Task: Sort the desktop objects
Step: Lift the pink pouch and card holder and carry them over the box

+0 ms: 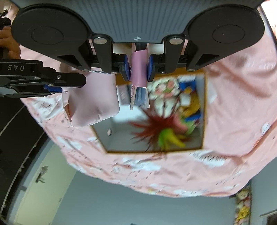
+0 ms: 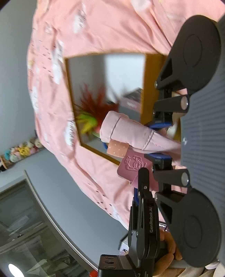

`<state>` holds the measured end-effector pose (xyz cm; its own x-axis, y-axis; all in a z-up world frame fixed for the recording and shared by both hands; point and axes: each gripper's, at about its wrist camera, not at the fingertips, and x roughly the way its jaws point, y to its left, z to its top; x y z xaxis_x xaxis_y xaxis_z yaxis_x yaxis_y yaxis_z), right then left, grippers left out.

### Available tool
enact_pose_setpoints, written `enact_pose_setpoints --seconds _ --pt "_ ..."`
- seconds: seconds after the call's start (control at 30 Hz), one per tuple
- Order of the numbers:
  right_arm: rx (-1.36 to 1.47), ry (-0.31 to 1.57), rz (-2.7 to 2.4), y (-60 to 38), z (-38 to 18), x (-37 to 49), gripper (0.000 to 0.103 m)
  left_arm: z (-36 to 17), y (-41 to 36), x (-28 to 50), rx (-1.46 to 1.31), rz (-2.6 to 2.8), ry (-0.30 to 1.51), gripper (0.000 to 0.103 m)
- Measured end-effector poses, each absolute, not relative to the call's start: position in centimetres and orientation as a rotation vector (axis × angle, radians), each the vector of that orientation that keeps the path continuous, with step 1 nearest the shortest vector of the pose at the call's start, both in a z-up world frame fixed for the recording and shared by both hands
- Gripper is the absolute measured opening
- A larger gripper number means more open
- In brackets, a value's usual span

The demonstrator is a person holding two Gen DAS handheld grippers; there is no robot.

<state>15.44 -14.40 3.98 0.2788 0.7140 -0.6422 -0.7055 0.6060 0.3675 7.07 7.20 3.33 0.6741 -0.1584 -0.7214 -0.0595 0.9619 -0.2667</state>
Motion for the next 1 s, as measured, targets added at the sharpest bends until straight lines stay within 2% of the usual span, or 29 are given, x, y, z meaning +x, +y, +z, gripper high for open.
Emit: enact_pose_setpoints --seconds 0.4,0.57,1.0 --pt "-0.017 0.709 0.832 -15.9 8.1 19.6 0.031 6.4 6.9 13.7 -0.325 -0.138 0.727 0.024" --pt "-0.094 0.706 0.78 -15.4 7.6 21.6 0.031 4.5 5.9 16.6 -0.373 -0.171 0.768 0.024" --pt "-0.267 0.837 0.751 -13.5 3.4 25.2 0.031 -0.7 3.5 19.7 -0.404 -0.161 0.88 0.024"
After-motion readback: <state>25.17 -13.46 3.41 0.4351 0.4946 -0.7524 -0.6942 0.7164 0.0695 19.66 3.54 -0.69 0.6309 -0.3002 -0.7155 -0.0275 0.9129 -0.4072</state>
